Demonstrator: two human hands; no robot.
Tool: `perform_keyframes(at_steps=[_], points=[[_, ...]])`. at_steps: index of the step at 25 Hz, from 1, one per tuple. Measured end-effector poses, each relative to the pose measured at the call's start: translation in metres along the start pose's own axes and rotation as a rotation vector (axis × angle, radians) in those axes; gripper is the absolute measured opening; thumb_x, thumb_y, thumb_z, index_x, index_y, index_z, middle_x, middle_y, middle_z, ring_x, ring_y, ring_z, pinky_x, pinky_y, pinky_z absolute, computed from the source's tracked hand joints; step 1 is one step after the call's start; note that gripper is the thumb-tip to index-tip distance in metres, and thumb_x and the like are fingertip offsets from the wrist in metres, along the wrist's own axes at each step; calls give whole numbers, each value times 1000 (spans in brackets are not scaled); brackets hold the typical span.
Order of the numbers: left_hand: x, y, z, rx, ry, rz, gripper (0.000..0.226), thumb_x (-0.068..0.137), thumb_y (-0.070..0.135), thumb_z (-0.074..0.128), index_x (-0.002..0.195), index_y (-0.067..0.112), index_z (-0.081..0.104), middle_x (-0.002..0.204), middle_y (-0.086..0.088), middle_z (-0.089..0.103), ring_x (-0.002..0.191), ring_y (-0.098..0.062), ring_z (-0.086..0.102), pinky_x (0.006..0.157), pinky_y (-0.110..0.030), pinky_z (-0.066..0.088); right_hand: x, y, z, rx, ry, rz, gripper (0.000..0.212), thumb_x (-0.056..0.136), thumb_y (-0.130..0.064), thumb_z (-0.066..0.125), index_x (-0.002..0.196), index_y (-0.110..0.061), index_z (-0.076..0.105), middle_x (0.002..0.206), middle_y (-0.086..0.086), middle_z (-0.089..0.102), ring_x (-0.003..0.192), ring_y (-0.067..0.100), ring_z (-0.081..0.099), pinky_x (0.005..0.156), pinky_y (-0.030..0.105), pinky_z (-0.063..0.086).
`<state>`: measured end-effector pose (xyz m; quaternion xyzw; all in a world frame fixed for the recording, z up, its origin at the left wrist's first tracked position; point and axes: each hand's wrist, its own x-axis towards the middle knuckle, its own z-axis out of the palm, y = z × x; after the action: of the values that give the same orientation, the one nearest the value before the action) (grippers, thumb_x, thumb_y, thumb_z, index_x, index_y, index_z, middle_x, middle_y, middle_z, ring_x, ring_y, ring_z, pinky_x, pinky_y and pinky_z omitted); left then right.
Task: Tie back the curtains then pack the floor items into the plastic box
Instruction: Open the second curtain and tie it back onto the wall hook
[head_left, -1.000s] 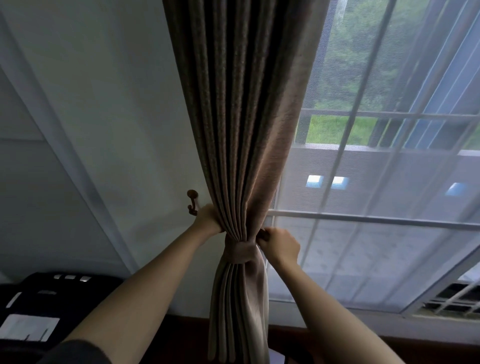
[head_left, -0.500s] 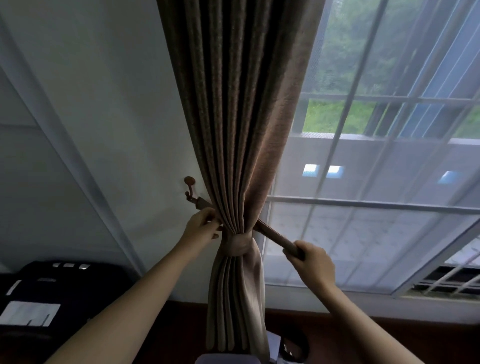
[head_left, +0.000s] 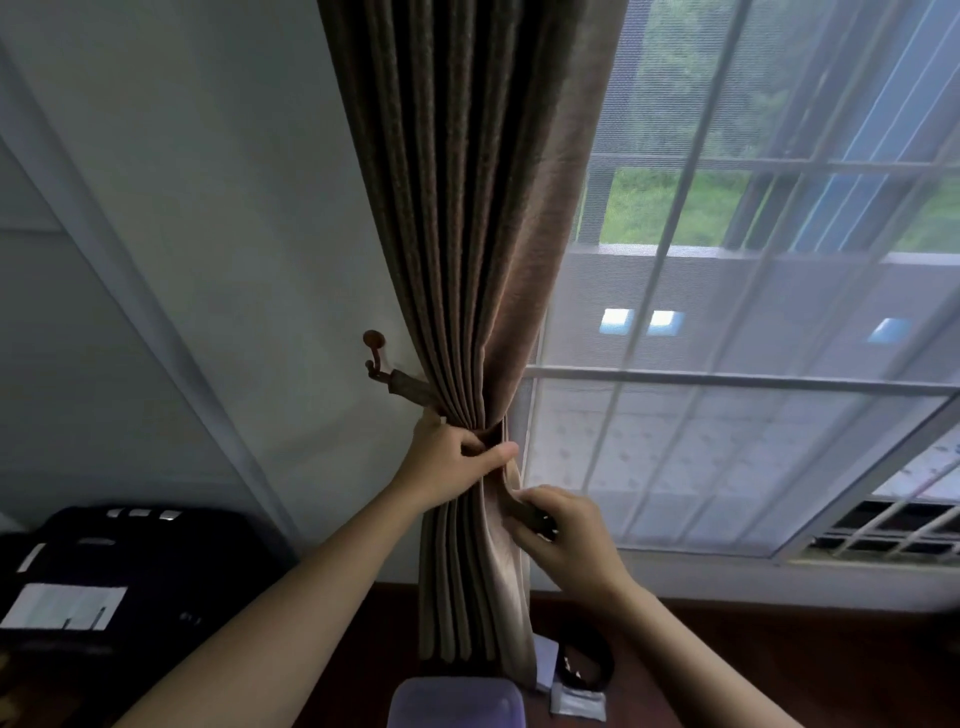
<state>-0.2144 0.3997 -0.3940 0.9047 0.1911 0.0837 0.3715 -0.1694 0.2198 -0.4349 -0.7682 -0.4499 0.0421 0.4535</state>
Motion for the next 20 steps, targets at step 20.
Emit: perform_keyframes(at_steps=[20], points=[[24, -37, -61, 677, -70, 454, 23, 96, 19, 45, 117, 18, 56, 111, -6, 64, 95, -26, 61, 68, -28, 37, 84, 11, 11, -136, -182, 404, 102, 71, -28, 78, 149, -10, 15, 154, 8, 27, 139, 22, 30, 110, 35, 33]])
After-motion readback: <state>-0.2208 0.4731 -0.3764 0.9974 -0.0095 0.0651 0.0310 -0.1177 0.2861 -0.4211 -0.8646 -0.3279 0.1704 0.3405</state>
